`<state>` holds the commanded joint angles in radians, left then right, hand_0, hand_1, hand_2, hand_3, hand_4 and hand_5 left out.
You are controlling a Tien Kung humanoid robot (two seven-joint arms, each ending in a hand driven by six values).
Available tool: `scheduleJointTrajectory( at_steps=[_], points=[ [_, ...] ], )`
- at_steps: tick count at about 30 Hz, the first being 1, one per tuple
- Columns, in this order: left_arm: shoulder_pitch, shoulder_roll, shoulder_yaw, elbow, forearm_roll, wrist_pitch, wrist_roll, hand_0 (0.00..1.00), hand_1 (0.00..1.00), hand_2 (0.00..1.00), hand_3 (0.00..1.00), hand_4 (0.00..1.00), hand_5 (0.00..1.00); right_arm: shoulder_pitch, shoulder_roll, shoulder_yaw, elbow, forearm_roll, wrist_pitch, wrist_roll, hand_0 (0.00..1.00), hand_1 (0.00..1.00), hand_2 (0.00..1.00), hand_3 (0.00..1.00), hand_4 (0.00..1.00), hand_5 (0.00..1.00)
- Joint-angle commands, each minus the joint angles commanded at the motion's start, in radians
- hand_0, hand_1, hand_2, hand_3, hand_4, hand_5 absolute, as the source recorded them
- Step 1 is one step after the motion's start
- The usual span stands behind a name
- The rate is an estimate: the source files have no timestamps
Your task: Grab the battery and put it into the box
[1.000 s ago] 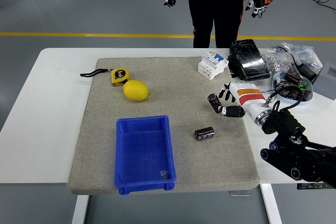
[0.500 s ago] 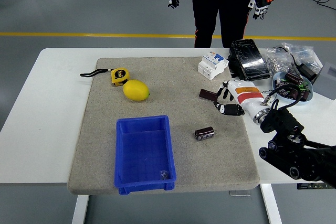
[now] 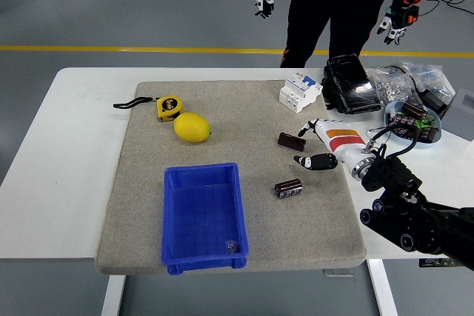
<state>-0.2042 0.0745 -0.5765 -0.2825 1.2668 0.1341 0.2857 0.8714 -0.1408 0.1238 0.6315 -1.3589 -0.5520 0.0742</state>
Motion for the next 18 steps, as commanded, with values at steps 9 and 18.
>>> scheduleJointTrajectory(
  at_steps=[9, 18],
  points=[
    [-0.016, -0.002, 0.003, -0.002, 0.004, 0.002, -0.002, 0.648, 0.651, 0.648, 0.583, 0.630, 0.587, 0.028, 0.019, -0.036, -0.022, 0.073, -0.007, 0.014, 0.714, 0.702, 0.750, 0.635, 0.817, 0.324],
    [-0.022, -0.004, 0.009, -0.002, -0.003, 0.009, -0.006, 0.648, 0.652, 0.648, 0.583, 0.631, 0.589, 0.029, 0.026, -0.061, -0.025, 0.120, 0.001, 0.027, 0.696, 0.689, 0.740, 0.641, 0.859, 0.371]
  ],
)
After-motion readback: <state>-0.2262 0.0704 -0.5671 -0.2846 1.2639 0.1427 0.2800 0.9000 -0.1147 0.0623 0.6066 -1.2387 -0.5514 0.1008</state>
